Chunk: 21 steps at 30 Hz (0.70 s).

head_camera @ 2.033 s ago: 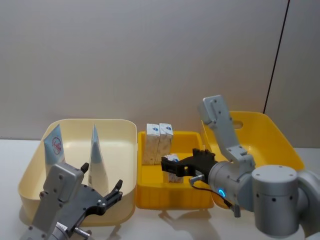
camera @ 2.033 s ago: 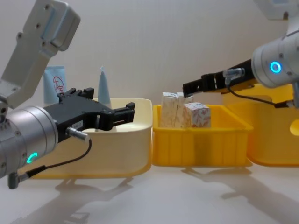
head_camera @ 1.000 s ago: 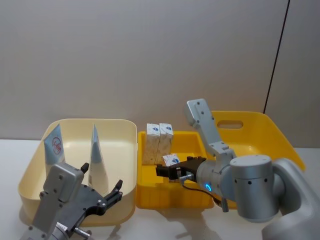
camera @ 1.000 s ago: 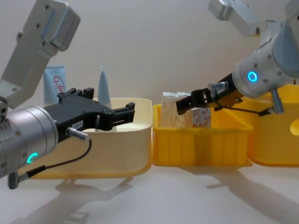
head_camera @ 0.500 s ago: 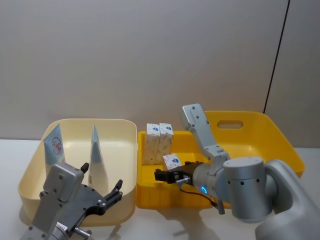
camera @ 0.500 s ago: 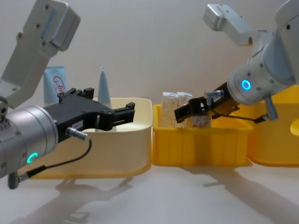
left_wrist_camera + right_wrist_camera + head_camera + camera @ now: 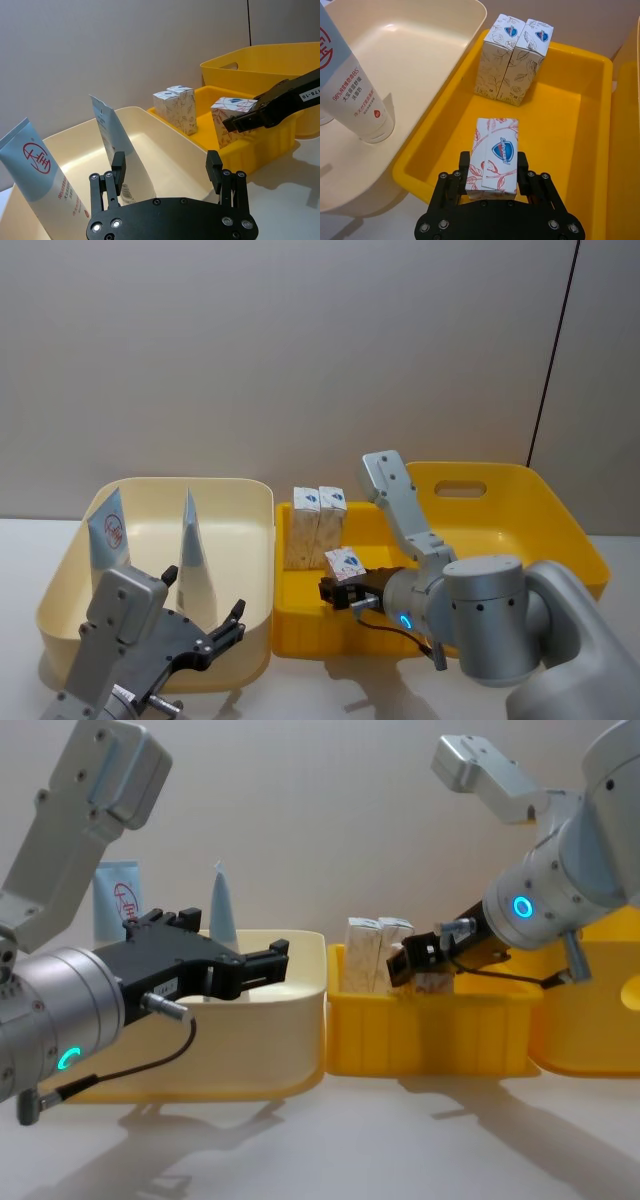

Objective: Bimanual collaborative sorting of washing and personal care products

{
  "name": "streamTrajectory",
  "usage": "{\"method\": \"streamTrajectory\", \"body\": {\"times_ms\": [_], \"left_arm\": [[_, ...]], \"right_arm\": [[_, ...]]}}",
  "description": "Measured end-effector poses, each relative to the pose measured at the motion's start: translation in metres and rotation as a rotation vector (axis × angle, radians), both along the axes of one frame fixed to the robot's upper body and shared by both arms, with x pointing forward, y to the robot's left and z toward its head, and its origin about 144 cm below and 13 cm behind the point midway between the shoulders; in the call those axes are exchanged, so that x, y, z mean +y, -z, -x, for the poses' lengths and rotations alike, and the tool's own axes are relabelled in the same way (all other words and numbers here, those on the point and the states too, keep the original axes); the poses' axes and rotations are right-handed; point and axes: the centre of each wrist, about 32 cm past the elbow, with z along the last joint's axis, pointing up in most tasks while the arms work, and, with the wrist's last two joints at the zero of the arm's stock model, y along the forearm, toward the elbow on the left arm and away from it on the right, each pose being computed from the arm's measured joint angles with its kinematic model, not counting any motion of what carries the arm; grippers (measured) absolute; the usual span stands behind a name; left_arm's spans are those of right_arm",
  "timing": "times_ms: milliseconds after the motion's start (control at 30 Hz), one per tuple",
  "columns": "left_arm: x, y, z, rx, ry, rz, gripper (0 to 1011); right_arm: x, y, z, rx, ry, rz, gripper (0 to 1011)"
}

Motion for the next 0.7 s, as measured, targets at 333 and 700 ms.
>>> {"method": "streamTrajectory", "body": {"times_ms": [333,700], "left_arm": [[0.0,0.0,0.0,0.0,0.0,0.0,999],[0.0,0.0,0.0,0.0,0.0,0.0,1000]], "right_arm": [[0.0004,0.0008,-0.0005,0.001,0.001,0.001,412],[-0.0007,0.0006,0.0017,-0.038,-0.011,-0.025,412]]}}
